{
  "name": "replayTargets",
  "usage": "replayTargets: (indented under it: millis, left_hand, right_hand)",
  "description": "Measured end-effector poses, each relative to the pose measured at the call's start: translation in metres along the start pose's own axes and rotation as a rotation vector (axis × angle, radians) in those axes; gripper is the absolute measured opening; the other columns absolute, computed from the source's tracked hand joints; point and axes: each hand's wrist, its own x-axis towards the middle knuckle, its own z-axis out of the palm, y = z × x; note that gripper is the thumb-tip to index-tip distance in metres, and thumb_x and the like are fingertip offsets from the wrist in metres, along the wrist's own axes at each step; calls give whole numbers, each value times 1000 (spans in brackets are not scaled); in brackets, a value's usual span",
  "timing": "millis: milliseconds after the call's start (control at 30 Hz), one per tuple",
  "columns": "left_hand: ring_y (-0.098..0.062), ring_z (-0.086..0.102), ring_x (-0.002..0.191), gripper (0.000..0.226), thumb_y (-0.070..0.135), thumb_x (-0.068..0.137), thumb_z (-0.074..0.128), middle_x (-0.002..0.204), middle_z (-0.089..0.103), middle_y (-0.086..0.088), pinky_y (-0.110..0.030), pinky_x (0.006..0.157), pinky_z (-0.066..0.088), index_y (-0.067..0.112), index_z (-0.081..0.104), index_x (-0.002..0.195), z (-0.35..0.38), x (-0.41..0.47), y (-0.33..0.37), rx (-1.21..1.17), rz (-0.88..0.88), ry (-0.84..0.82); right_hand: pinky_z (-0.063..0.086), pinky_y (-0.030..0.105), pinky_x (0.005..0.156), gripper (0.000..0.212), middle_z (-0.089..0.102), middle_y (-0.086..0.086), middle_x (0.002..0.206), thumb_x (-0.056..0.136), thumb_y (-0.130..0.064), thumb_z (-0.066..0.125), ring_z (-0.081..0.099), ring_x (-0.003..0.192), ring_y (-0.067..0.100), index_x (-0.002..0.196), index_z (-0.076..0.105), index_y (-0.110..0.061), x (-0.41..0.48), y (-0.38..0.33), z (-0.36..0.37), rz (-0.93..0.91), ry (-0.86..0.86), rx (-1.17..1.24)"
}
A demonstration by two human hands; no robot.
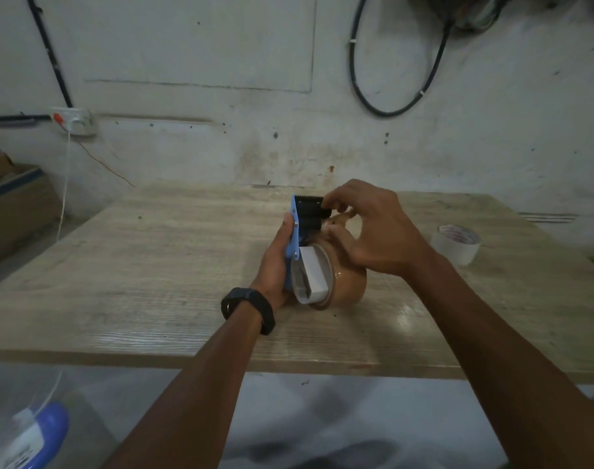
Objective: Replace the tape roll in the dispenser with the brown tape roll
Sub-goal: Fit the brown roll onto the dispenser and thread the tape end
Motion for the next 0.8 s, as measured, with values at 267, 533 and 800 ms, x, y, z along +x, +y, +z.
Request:
replayTargets:
  millis: [267, 533, 800]
  left_hand:
    - [-27, 73, 108, 61, 63, 81, 49, 117, 76, -10, -41, 93, 55, 21, 67, 120, 0, 3, -2, -62, -58, -16]
    - [-33, 68, 106, 75, 70, 88, 49, 126, 69, -19, -42, 94, 53, 11, 65, 132, 10, 16, 1, 2, -84, -11]
    - [-42, 63, 122, 96, 91, 63, 63, 125, 71, -21, -62, 114, 40, 17, 72, 124, 31, 22, -24, -79, 19, 129]
  right_hand:
    - [58, 39, 76, 21, 72, 9, 101, 80, -8, 75, 67, 84, 22, 101, 74, -9, 4, 0, -3, -45, -30, -111]
    - [46, 32, 61, 10, 59, 6, 84, 81, -12, 73, 57, 70, 22, 88, 66, -9, -1, 3, 10, 102, 1, -214]
    - [45, 35, 62, 9, 60, 6, 87, 89, -17, 61, 50, 75, 20, 96, 62, -11, 6, -6, 10, 94, -83, -347]
